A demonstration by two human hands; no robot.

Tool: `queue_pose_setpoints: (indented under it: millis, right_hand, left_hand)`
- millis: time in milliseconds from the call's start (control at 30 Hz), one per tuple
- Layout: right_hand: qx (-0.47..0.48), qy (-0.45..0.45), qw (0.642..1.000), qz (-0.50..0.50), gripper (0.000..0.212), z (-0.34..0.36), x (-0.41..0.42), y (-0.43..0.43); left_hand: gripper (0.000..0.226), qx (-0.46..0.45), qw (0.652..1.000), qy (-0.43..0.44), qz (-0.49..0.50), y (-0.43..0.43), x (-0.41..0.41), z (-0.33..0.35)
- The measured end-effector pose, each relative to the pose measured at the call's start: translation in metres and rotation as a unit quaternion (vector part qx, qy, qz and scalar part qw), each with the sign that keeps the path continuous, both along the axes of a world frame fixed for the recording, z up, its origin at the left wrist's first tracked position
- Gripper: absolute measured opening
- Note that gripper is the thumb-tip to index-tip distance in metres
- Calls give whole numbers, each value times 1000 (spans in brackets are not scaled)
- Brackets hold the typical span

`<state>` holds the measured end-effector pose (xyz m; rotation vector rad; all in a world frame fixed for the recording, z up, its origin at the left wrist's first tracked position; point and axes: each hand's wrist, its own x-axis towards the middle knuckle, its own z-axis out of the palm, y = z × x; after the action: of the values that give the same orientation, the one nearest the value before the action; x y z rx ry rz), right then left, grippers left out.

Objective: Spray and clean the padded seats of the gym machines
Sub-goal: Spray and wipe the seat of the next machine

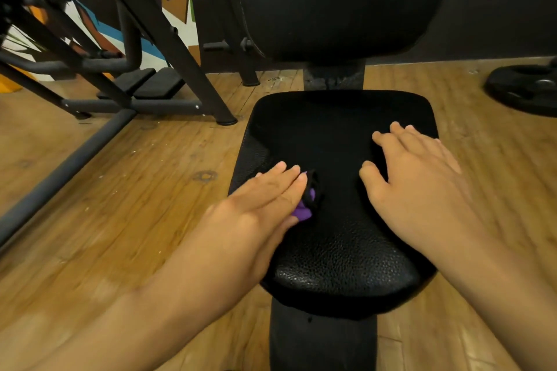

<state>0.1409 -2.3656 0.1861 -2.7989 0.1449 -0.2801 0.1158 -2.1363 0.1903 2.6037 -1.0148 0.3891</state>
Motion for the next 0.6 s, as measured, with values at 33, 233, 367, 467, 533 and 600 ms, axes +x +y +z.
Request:
queue_pose_setpoints:
  millis: [33,233,367,467,533,600]
  right_hand:
    - [-2,1,1000,-1,60,0,0,1]
    - [-12,0,1000,-10,56,2,2,6]
    - [-13,-5,1000,-11,57,1,2,5]
    - [-4,1,1000,-5,58,1,2,1]
    - [6,2,1000,1,58,2,2,-1]
    - [9,4,1000,6,58,2,1,-3]
  left_hand:
    - [46,-11,1000,-4,-4,1,8,-1]
    - [25,-9,1000,2,11,-15,90,8]
    - [32,23,996,29,83,-47,166,21]
    - [32,46,992,45,110,-60,201,27]
    - [31,48,991,51,117,-60,206,30]
    - [31,55,992,36,110,-53,195,31]
